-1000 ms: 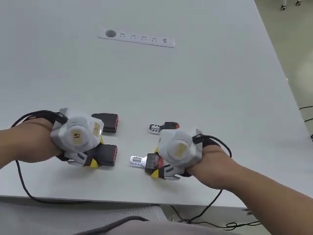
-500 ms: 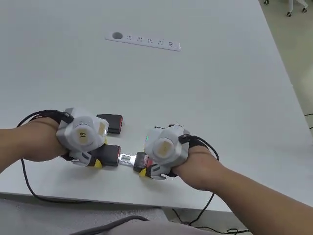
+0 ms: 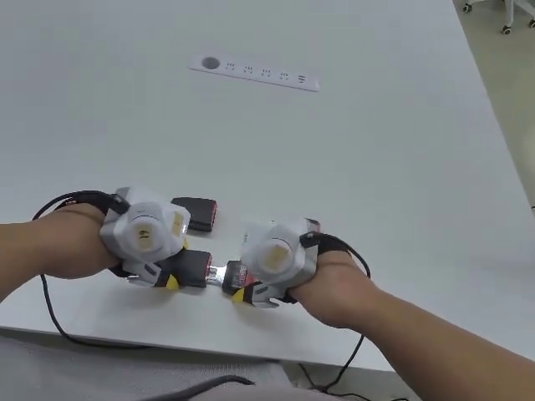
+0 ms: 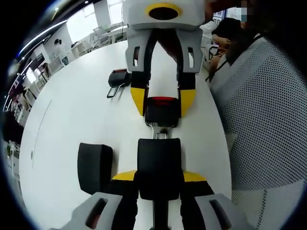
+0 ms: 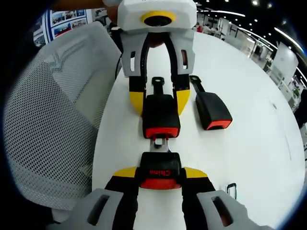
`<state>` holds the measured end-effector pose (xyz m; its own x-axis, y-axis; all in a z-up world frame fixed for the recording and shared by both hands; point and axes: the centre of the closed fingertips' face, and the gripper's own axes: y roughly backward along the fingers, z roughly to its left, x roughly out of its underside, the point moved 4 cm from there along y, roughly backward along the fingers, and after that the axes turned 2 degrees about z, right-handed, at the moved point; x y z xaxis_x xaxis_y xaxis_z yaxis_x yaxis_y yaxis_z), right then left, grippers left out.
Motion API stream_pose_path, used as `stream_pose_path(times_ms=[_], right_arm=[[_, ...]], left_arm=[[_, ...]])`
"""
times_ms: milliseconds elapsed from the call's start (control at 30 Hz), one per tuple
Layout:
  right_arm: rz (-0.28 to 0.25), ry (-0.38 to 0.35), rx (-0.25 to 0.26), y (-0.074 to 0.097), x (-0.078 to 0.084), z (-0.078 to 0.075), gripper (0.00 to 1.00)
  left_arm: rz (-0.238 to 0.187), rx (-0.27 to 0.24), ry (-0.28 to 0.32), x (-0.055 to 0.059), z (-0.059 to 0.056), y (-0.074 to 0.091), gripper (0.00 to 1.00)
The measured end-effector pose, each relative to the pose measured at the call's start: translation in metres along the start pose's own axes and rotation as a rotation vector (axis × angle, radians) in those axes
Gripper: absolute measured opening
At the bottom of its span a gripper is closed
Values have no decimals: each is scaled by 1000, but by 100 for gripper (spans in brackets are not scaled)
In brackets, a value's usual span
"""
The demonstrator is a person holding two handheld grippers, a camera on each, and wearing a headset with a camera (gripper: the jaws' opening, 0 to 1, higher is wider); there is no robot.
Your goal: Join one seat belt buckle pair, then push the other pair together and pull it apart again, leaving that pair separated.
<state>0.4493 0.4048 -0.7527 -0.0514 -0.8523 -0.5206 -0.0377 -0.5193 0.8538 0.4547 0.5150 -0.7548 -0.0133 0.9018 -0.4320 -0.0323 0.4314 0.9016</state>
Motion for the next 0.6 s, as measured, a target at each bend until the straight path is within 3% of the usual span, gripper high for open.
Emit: stream_pose_path(times_ms=[600], right_arm=[[-13, 20, -7, -13, -13, -4, 29]], left_arm=[[-1, 27, -5, 2, 4, -2, 33]])
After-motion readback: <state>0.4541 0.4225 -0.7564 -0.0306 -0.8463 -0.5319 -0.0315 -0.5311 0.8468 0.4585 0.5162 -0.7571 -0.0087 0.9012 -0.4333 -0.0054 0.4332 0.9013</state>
